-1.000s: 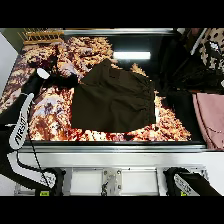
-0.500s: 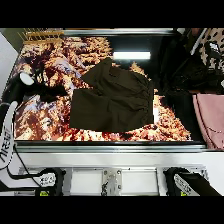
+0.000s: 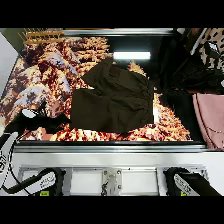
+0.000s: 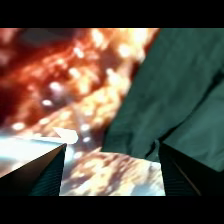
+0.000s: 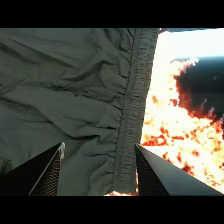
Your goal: Fold the clothes and pants, and hang the long-sleeved shirts on hangers.
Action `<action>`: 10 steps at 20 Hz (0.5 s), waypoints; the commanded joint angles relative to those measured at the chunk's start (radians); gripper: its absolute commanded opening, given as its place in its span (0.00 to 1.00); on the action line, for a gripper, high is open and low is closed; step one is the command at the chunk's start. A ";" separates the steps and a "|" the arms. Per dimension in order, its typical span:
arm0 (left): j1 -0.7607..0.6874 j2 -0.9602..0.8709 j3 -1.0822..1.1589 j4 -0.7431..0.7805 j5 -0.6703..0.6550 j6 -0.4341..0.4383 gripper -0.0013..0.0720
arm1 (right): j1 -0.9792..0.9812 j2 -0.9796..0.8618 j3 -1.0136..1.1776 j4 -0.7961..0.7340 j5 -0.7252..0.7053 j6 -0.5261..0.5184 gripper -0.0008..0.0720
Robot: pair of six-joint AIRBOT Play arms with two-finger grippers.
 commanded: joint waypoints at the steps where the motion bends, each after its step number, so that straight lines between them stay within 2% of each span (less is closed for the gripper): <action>1: -0.026 -0.043 -0.023 -0.109 0.032 0.062 0.84 | 0.000 0.000 0.000 0.008 0.000 0.001 0.67; 4: -0.113 -0.084 0.035 -0.109 0.051 0.051 0.84 | 0.000 0.000 0.000 0.008 0.002 0.000 0.67; 7: -0.171 -0.085 0.082 -0.106 0.095 0.002 0.84 | -0.002 0.001 0.000 0.003 0.032 -0.001 0.67; 8: -0.182 -0.085 0.093 -0.105 0.097 -0.002 0.75 | -0.002 0.001 -0.001 0.003 0.040 -0.011 0.67; 9: -0.187 -0.085 0.095 -0.104 0.098 -0.001 0.39 | -0.002 0.001 -0.001 0.003 0.048 -0.024 0.67; 10: -0.193 -0.085 0.093 -0.099 0.099 -0.001 0.21 | -0.003 0.001 -0.002 0.003 0.055 -0.033 0.67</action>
